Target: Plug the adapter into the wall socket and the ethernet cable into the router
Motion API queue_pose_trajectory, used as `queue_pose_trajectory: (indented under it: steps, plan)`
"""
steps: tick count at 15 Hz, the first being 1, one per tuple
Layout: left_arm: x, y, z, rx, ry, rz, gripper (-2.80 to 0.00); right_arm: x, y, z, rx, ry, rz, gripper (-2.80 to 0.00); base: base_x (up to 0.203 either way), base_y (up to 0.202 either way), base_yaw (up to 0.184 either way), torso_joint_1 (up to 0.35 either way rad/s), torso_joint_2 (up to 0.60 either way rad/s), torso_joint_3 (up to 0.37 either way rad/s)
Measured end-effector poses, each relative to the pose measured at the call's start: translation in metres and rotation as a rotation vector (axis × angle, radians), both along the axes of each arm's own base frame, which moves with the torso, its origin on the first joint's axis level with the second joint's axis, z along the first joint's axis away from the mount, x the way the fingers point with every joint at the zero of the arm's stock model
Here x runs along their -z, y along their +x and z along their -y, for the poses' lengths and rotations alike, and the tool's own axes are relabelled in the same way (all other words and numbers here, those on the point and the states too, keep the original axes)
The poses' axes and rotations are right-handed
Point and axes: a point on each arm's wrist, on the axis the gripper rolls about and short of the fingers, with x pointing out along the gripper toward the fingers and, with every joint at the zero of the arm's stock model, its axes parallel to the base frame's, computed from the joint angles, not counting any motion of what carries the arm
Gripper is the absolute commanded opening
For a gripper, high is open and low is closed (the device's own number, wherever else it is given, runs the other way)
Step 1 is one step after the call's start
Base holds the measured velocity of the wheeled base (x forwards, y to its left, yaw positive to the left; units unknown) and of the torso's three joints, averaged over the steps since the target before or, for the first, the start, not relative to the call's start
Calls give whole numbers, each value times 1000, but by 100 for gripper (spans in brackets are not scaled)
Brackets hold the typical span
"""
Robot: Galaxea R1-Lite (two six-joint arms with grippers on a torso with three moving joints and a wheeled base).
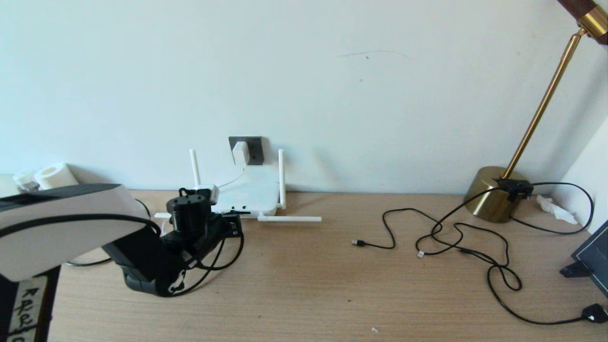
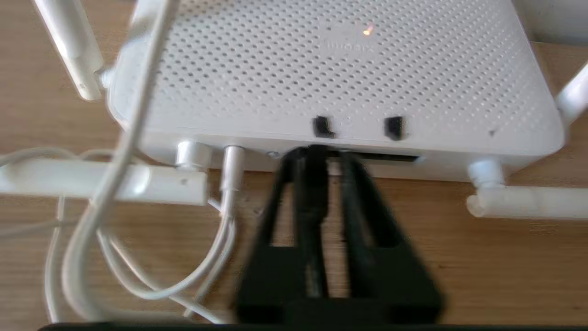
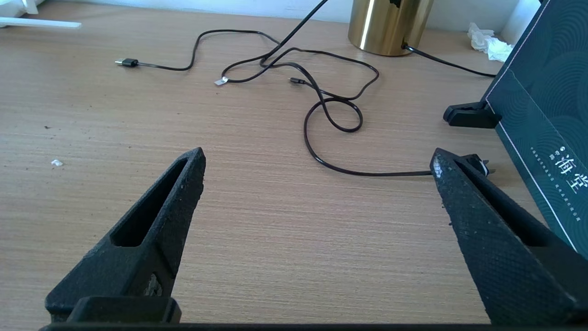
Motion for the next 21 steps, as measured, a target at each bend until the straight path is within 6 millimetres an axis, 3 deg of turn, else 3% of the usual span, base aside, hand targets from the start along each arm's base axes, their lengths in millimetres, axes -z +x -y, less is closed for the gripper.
queue_pose_trajectory:
  steps: [16, 18, 21]
  plan:
    - [7, -14, 0, 12, 7, -50, 0, 0, 0, 0, 0, 0, 0, 0, 0, 0, 0, 0, 0, 0]
    - [5, -21, 1, 20, 8, -55, 0, 0, 0, 0, 0, 0, 0, 0, 0, 0, 0, 0, 0, 0]
    - [-13, -43, 12, 64, 5, -28, 0, 0, 0, 0, 0, 0, 0, 0, 0, 0, 0, 0, 0, 0]
